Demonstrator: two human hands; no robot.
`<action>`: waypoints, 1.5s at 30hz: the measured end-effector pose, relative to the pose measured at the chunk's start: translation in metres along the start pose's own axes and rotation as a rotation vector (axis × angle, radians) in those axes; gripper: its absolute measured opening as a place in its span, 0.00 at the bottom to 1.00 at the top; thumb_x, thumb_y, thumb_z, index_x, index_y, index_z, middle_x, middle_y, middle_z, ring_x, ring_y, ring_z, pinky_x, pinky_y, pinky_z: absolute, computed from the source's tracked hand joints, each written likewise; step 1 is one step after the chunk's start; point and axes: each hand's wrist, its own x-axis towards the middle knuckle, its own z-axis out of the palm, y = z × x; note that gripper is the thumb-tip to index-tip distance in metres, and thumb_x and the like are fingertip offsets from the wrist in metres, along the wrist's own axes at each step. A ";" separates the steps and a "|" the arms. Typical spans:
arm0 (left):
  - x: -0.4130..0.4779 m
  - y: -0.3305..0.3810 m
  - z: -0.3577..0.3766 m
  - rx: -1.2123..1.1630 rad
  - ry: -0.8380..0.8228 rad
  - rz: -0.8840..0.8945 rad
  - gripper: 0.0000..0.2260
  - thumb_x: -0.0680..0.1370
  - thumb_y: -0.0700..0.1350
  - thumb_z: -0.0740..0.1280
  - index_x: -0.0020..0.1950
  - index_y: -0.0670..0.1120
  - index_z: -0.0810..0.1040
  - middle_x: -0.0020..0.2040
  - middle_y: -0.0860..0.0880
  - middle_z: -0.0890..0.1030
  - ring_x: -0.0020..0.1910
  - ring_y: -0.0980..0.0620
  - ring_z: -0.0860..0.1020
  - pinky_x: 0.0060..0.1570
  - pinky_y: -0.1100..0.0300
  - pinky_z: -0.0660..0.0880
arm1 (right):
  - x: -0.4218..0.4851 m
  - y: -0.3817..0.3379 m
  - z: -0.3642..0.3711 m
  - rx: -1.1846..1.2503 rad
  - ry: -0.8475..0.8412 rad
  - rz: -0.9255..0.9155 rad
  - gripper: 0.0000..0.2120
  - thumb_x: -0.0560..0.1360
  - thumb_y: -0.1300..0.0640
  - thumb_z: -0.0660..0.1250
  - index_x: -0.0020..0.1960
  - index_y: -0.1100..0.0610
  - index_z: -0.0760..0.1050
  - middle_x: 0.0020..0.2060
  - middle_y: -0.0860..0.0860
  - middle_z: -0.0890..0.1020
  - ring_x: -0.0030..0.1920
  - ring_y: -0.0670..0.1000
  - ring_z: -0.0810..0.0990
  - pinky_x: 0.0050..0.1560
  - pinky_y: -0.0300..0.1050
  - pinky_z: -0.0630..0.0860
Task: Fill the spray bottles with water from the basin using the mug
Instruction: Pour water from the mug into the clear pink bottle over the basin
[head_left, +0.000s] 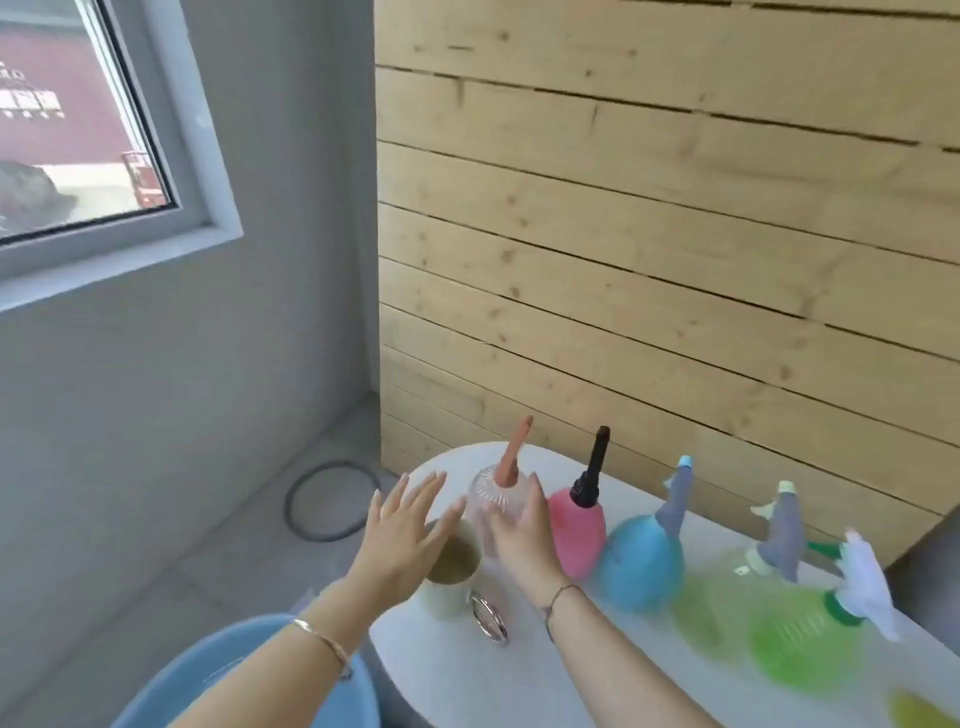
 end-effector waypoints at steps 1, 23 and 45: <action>0.006 -0.003 0.005 -0.032 0.046 0.021 0.31 0.78 0.67 0.43 0.78 0.56 0.56 0.79 0.59 0.55 0.79 0.55 0.44 0.76 0.51 0.36 | 0.005 0.005 0.005 0.025 0.041 -0.029 0.19 0.78 0.65 0.62 0.67 0.59 0.62 0.51 0.47 0.68 0.53 0.45 0.72 0.41 0.14 0.61; -0.017 0.034 -0.005 -0.243 0.341 0.319 0.49 0.63 0.65 0.73 0.79 0.54 0.55 0.68 0.61 0.66 0.69 0.61 0.63 0.72 0.62 0.51 | 0.017 -0.037 -0.012 0.132 0.173 -0.566 0.05 0.71 0.51 0.73 0.45 0.50 0.81 0.38 0.42 0.82 0.40 0.38 0.78 0.44 0.31 0.71; -0.149 0.078 0.043 -1.052 -0.327 0.154 0.26 0.78 0.65 0.58 0.68 0.50 0.74 0.53 0.48 0.85 0.48 0.50 0.84 0.45 0.58 0.79 | -0.134 -0.019 -0.123 0.476 -0.283 -0.294 0.15 0.77 0.57 0.63 0.62 0.61 0.74 0.58 0.52 0.80 0.56 0.47 0.79 0.63 0.44 0.73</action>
